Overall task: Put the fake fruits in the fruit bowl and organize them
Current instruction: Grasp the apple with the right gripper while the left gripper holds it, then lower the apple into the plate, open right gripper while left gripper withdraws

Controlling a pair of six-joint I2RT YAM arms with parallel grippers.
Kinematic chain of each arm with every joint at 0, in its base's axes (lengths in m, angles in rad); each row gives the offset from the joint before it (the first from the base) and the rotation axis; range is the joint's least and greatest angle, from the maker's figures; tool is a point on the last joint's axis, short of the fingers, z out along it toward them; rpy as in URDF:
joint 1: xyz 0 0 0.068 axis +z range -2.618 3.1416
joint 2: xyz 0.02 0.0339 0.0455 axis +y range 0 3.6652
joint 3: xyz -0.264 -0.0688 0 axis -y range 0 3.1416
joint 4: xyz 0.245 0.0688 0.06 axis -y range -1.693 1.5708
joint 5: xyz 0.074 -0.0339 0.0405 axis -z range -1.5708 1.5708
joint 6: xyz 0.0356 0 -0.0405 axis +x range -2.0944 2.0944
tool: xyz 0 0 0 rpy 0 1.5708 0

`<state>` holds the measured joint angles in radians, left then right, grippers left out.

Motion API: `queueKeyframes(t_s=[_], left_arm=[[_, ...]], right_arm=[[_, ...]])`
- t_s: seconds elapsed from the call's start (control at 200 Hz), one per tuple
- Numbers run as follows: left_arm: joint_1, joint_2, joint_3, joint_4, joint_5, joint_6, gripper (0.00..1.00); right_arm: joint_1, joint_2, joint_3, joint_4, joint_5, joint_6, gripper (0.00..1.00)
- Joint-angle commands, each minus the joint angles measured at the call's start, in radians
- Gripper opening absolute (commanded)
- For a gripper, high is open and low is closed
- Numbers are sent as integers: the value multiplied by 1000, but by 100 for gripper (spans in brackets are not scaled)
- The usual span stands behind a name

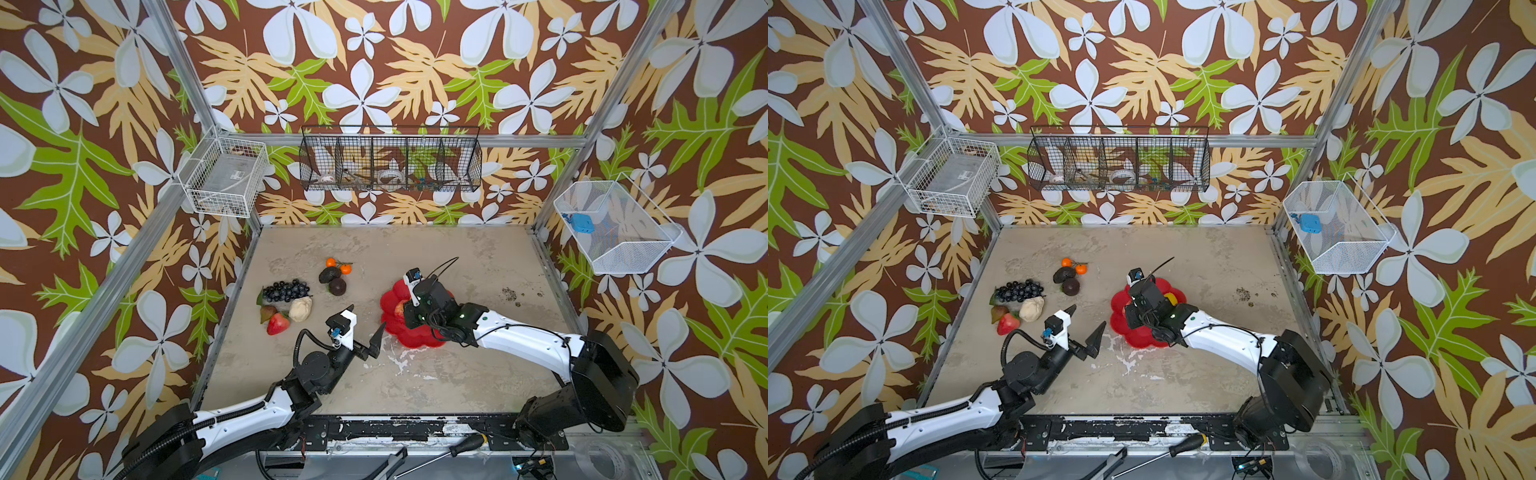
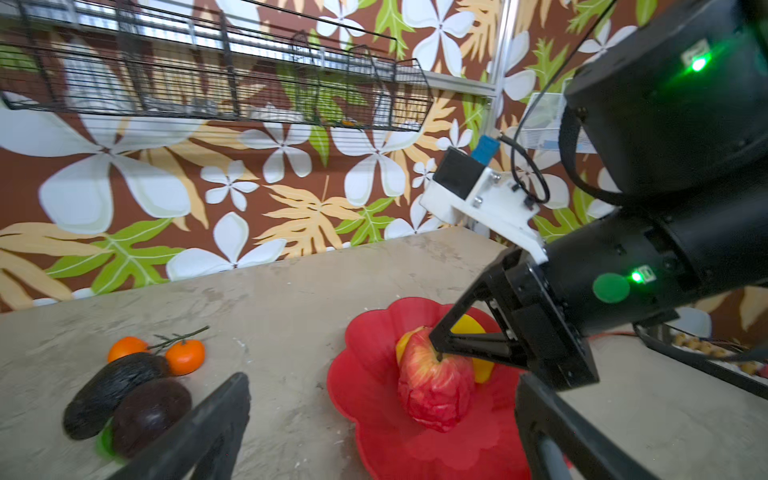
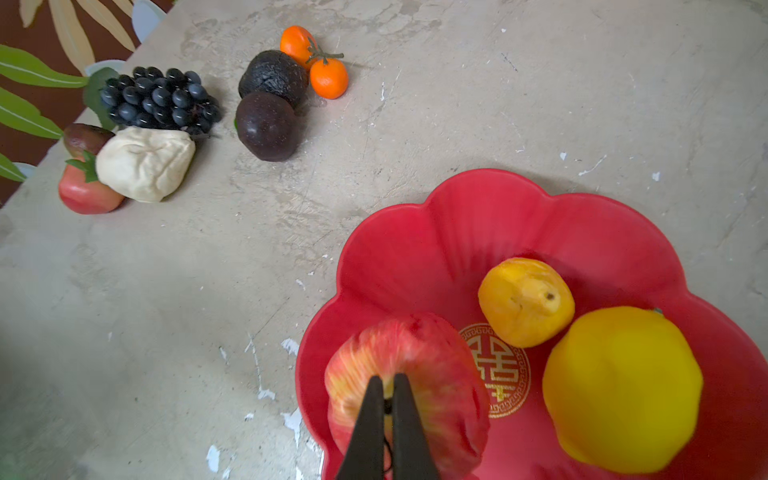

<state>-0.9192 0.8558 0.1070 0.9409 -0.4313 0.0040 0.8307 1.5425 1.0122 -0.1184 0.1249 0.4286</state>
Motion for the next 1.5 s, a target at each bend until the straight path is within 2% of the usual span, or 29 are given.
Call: queueKeyframes(t_s=[0.0, 0.305, 0.671, 1.016, 1.496], left_arm=[[-1, -17, -4, -18, -125, -10, 100], [-1, 1, 3, -20, -148, -15, 100], [-1, 36, 5, -4, -155, -21, 100], [-1, 77, 20, -5, -176, -28, 100], [-1, 94, 26, -7, -191, -33, 100]], right_arm=[[1, 53, 37, 19, 48, -49, 1], [-8, 200, 134, 6, 92, -83, 0], [-24, 271, 167, 6, 106, -82, 1], [-27, 262, 160, 3, 117, -87, 20], [-27, 226, 163, -20, 110, -94, 32]])
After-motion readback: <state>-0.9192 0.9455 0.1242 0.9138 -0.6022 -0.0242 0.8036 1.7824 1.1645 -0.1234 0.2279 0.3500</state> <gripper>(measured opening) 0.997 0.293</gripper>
